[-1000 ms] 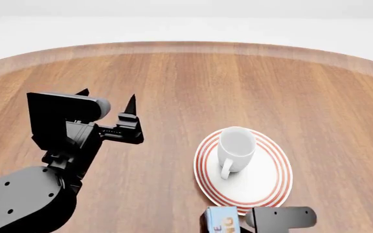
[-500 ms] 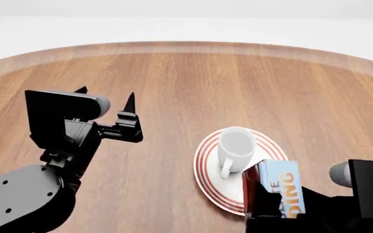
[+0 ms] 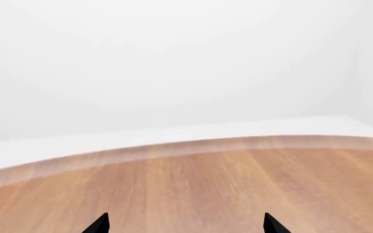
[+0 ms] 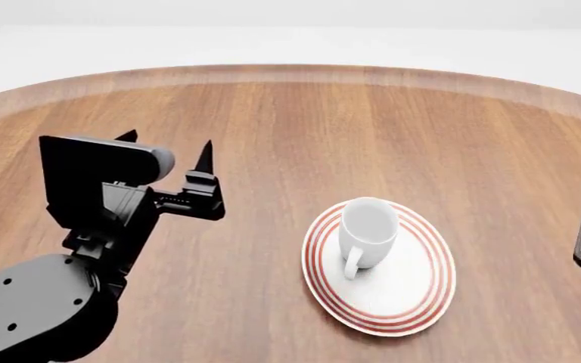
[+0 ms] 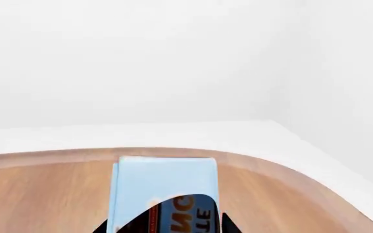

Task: Pick up the white mug and put it on the plate, and put the chocolate pudding to the right of the plate.

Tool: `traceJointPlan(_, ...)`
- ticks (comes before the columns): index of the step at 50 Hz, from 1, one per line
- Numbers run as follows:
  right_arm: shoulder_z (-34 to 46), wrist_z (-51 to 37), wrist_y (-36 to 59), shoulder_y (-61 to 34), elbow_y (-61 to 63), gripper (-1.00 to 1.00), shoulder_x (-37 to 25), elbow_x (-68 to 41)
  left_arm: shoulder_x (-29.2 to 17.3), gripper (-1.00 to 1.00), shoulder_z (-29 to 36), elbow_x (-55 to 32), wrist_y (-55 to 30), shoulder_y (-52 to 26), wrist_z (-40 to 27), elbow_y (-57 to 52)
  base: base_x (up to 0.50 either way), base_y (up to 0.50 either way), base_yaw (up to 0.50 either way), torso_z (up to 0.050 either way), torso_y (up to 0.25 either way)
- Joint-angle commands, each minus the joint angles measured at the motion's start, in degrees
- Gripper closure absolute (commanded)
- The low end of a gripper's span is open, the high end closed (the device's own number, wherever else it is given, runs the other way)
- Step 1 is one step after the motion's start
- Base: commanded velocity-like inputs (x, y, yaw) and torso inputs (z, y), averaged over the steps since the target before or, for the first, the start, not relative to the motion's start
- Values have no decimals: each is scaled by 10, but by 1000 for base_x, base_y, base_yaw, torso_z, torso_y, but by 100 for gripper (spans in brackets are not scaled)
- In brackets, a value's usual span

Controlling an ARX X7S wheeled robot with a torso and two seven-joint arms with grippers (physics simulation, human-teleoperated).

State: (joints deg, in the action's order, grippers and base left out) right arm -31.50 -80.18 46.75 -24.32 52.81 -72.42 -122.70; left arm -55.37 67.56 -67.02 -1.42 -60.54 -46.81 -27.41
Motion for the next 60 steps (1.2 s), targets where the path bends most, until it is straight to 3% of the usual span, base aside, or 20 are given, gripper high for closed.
traceJointPlan(1, 70, 152, -20, -53, -84, 100, -55, 201, -1, -100, -3, -1, -13, -12, -6, -20, 0, 0, 3, 0, 0)
traceJointPlan(4, 208, 191, -64, -121, -116, 100, -65, 275, -4, -100, -4, -2, -13, -13, -7, -22, 0, 0, 0, 0, 0)
traceJointPlan(5, 283, 220, -37, -194, -133, 100, -49, 316, -3, -100, -4, -2, -13, -13, -7, -21, 0, 0, 0, 0, 0)
traceJointPlan(8, 376, 246, 24, -309, -187, 100, 6, 350, -2, -100, -4, 0, -14, -12, -6, -19, 0, 0, 0, 0, 0)
traceJointPlan(9, 424, 298, 62, -367, -225, 100, 38, 394, 0, -100, -3, 0, -13, -11, -5, -18, 0, 0, 0, 0, 0)
traceJointPlan(16, 558, 411, 127, -503, -359, 100, 124, 574, 3, -100, -4, -1, -14, -11, -4, -14, 0, 0, 0, 0, 0)
traceJointPlan(26, 691, 592, 199, -642, -523, 100, 197, 661, 8, -100, -4, -1, -18, -13, -2, -11, 0, 0, 0, 0, 0)
traceJointPlan(37, 774, 727, 263, -731, -632, 100, 223, 691, 15, -100, -4, -5, -30, -22, -1, -11, 0, 0, 0, 0, 0)
traceJointPlan(41, 793, 736, 273, -743, -669, 100, 230, 710, 16, -100, -4, -5, -31, -23, -1, -11, 0, 0, 0, 0, 0)
traceJointPlan(48, 707, 674, 285, -751, -748, 100, 266, 664, 19, -100, -3, -2, -27, -16, 3, -4, 0, 0, 0, 0, 0)
traceJointPlan(57, 680, 652, 290, -762, -793, 100, 281, 654, 21, -100, -2, 3, -24, -10, 6, -2, 0, 0, 0, 0, 0)
traceJointPlan(58, 612, 600, 283, -750, -845, 100, 295, 618, 23, -100, -2, 3, -24, -10, 7, -1, 0, 0, 0, 0, 0)
traceJointPlan(60, 589, 585, 280, -741, -862, 100, 303, 602, 23, -100, -2, 3, -24, -10, 7, -2, 0, 0, 0, 0, 0)
